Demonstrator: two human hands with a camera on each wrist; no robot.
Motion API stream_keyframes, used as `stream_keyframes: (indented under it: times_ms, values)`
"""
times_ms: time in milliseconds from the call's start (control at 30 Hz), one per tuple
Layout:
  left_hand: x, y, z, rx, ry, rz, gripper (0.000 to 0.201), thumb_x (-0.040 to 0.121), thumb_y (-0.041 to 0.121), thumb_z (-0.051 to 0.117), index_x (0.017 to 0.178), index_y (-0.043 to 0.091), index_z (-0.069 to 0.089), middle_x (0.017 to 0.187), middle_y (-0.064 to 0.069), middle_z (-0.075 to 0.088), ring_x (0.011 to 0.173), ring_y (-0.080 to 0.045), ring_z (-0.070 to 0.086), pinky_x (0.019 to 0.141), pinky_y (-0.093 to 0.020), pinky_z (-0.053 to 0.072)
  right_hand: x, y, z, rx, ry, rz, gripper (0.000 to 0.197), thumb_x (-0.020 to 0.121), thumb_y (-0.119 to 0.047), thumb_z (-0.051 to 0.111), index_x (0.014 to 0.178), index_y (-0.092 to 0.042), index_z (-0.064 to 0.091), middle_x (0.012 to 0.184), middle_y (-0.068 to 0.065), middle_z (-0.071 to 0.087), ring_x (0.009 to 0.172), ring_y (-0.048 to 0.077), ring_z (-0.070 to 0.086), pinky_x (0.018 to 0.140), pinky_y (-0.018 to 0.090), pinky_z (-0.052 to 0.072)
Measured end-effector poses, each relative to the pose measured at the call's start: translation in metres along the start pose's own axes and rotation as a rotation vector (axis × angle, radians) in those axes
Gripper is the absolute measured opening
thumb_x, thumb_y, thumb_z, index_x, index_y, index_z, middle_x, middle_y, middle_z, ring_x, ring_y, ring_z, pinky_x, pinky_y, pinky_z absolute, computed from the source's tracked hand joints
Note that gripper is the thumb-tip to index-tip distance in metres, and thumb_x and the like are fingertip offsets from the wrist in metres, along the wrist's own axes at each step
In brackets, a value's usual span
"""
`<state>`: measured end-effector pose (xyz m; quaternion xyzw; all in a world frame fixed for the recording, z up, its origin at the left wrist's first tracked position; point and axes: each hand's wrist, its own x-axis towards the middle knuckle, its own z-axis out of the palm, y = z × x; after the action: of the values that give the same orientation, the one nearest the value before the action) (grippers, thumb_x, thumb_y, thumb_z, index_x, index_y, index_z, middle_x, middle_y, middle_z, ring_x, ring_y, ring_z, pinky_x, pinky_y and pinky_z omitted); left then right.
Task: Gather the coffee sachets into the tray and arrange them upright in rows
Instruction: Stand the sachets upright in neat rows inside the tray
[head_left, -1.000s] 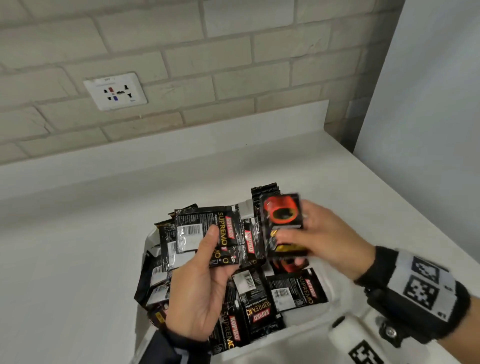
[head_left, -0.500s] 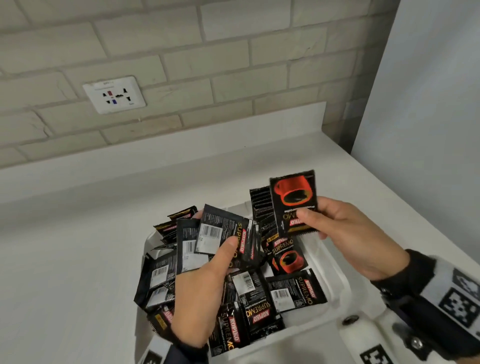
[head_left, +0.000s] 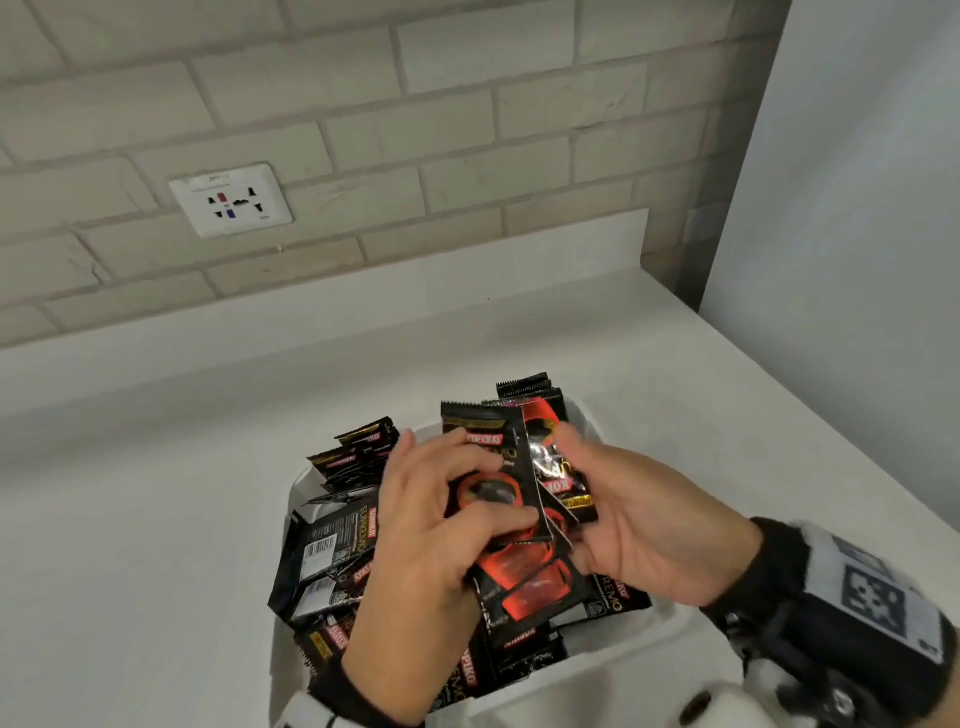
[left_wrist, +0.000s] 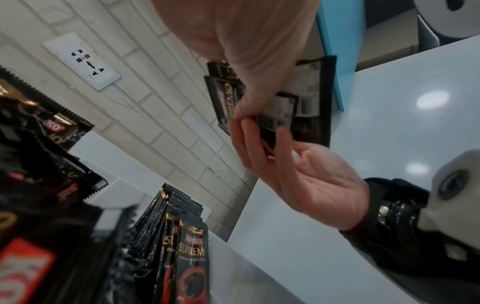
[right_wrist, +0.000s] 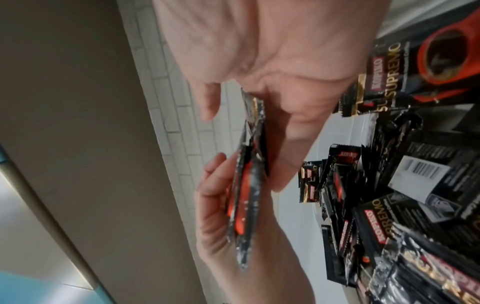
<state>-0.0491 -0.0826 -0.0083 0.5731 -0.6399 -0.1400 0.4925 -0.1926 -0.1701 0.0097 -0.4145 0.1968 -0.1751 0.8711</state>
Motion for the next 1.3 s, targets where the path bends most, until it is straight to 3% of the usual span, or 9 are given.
stream_keyframes:
  times_ms: [100, 167, 333, 467, 633, 800, 900, 1100, 1300]
  values:
    - [-0.004, -0.005, 0.001, 0.109, 0.068, 0.02, 0.044, 0.059, 0.043, 0.077, 0.097, 0.026, 0.064, 0.121, -0.001, 0.057, 0.123, -0.007, 0.046, 0.105, -0.049, 0.038, 0.005, 0.007, 0.0, -0.049, 0.023, -0.047, 0.034, 0.072, -0.017, 0.066, 0.106, -0.016, 0.064, 0.104, 0.012, 0.069, 0.083, 0.022, 0.068, 0.06, 0.031, 0.057]
    - [0.0, -0.005, -0.003, 0.257, 0.035, 0.135, 0.031, 0.068, 0.031, 0.067, 0.097, 0.038, 0.059, 0.129, 0.004, 0.046, 0.135, -0.003, 0.024, 0.105, -0.049, 0.029, 0.007, 0.008, -0.001, -0.04, 0.066, -0.075, 0.036, 0.071, -0.01, 0.07, 0.106, -0.012, 0.062, 0.101, 0.014, 0.07, 0.08, 0.022, 0.069, 0.058, 0.031, 0.057]
    - [-0.003, -0.02, 0.006, 0.266, 0.069, 0.253, 0.051, 0.077, 0.01, 0.055, 0.111, 0.048, 0.054, 0.147, 0.023, 0.02, 0.142, -0.013, 0.013, 0.114, -0.035, 0.021, 0.005, 0.009, -0.005, -0.054, 0.11, -0.105, 0.042, 0.068, -0.005, 0.062, 0.111, -0.007, 0.059, 0.102, 0.017, 0.069, 0.079, 0.023, 0.069, 0.059, 0.033, 0.058]
    - [-0.005, -0.005, 0.005, -0.239, 0.248, -0.1, 0.08, 0.064, -0.004, 0.038, 0.114, 0.057, 0.051, 0.138, 0.027, 0.038, 0.135, 0.002, 0.029, 0.109, -0.02, 0.029, 0.007, 0.007, -0.009, -0.071, 0.194, -0.142, 0.042, 0.074, 0.0, 0.06, 0.115, -0.004, 0.055, 0.104, 0.017, 0.068, 0.079, 0.023, 0.067, 0.055, 0.032, 0.058]
    - [0.003, -0.006, -0.005, -0.703, 0.089, -0.642, 0.077, 0.062, 0.042, 0.073, 0.132, 0.03, 0.043, 0.123, 0.001, 0.062, 0.112, -0.016, 0.06, 0.101, -0.046, 0.041, 0.009, 0.007, -0.007, -0.187, 0.246, -0.175, 0.034, 0.084, 0.006, 0.055, 0.113, -0.01, 0.054, 0.1, 0.011, 0.07, 0.079, 0.019, 0.069, 0.055, 0.03, 0.056]
    - [0.013, 0.002, 0.008, -0.715, -0.016, -0.779, 0.044, 0.069, 0.028, 0.063, 0.11, 0.014, 0.056, 0.095, -0.004, 0.073, 0.091, -0.021, 0.069, 0.081, -0.039, 0.054, 0.013, 0.011, 0.002, -0.526, 0.209, -0.242, 0.033, 0.09, -0.004, 0.053, 0.113, -0.028, 0.053, 0.11, -0.002, 0.066, 0.103, 0.014, 0.063, 0.092, 0.042, 0.05]
    - [0.013, 0.003, 0.012, -0.731, -0.015, -0.764, 0.035, 0.072, 0.023, 0.059, 0.106, 0.014, 0.058, 0.09, -0.003, 0.073, 0.085, -0.018, 0.069, 0.077, -0.037, 0.056, 0.014, 0.007, 0.0, -0.795, 0.145, -0.226, 0.034, 0.092, -0.013, 0.052, 0.124, -0.027, 0.048, 0.116, -0.012, 0.061, 0.109, 0.001, 0.055, 0.1, 0.031, 0.044]
    - [0.008, 0.0, 0.007, -0.708, 0.045, -0.743, 0.034, 0.074, 0.023, 0.059, 0.107, 0.018, 0.058, 0.097, -0.005, 0.072, 0.088, -0.021, 0.068, 0.083, -0.041, 0.053, 0.01, -0.002, -0.018, -0.506, 0.278, -0.149, 0.022, 0.088, -0.018, 0.053, 0.11, -0.018, 0.058, 0.098, 0.001, 0.062, 0.08, 0.01, 0.059, 0.064, 0.023, 0.05]
    - [0.0, -0.003, 0.007, -0.714, 0.037, -0.725, 0.036, 0.071, 0.023, 0.061, 0.106, 0.014, 0.06, 0.096, -0.01, 0.072, 0.086, -0.026, 0.067, 0.087, -0.049, 0.051, 0.01, 0.009, -0.025, -0.554, 0.221, -0.082, 0.008, 0.089, -0.013, 0.054, 0.089, -0.01, 0.062, 0.09, 0.018, 0.056, 0.076, 0.024, 0.052, 0.057, 0.021, 0.049]
